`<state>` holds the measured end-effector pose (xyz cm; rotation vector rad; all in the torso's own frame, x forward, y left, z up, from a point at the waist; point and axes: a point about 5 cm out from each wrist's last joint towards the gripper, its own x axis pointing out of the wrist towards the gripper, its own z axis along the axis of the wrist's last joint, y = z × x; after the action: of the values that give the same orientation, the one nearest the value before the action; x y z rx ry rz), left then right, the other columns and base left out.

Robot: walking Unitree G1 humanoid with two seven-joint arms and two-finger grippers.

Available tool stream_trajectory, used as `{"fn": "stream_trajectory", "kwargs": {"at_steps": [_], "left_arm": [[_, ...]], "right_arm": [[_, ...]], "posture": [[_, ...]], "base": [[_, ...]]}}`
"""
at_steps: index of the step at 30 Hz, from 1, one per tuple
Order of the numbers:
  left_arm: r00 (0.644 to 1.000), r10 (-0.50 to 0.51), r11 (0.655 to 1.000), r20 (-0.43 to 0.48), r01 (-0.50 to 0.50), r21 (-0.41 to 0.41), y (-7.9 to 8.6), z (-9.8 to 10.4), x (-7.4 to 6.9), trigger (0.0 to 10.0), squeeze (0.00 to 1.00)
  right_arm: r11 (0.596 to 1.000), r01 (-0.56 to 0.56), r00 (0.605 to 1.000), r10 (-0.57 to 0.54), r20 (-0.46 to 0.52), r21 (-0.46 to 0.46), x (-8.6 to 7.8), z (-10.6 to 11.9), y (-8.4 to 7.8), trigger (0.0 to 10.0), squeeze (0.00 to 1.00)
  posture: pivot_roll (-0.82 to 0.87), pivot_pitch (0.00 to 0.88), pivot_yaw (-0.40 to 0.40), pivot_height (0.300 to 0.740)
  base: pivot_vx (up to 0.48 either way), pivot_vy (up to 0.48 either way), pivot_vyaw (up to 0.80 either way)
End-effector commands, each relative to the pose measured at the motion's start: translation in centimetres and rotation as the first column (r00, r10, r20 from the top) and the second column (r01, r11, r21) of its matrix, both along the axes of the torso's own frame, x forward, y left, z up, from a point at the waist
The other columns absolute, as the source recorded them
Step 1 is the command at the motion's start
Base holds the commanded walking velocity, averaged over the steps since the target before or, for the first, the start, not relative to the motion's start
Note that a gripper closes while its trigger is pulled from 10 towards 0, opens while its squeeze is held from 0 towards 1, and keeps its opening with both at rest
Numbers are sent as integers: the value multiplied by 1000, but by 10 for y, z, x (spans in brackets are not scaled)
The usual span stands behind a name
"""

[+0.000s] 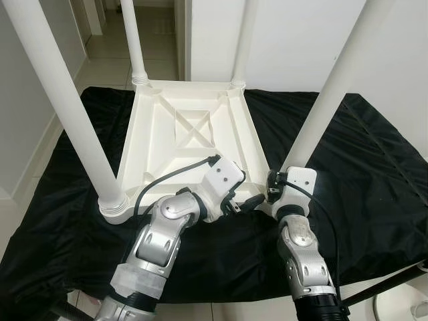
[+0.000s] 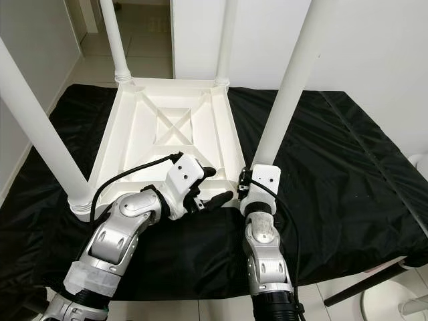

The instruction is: Building children table

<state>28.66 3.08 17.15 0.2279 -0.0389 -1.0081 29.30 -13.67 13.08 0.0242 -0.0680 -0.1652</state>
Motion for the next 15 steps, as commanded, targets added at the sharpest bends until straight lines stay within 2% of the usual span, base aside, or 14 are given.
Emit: {"fn": "stream_trajectory", "kwargs": {"at_steps": [1,3,4,10,15], "left_arm": [[993,117,993,21,-116,-22,1,1,5,10000,0],[993,116,993,22,-115,-22,1,1,5,10000,0],[993,115,993,22,-115,-23,1,1,5,10000,0],[993,115,993,23,-115,-22,2,0,5,10000,0],[993,117,993,18,-116,-22,3,-2,2,10000,0]], "right_arm": [[999,31,997,-28,-66,44,-8,-13,11,10000,0],[999,29,998,-26,-61,44,-8,-12,9,10000,0],[998,11,999,-7,-54,65,-9,-11,8,10000,1000],[997,-9,999,11,-34,71,-11,-9,5,10000,1000],[996,-87,996,87,6,27,-15,-4,-7,10000,1000]], "posture": [[-58,0,-25,740],[-58,0,-25,740],[-57,0,-24,740],[-56,0,-27,740],[-53,0,-40,740]], "base": [[0,0,0],[0,0,0],[0,0,0],[0,0,0],[0,0,0]]}}
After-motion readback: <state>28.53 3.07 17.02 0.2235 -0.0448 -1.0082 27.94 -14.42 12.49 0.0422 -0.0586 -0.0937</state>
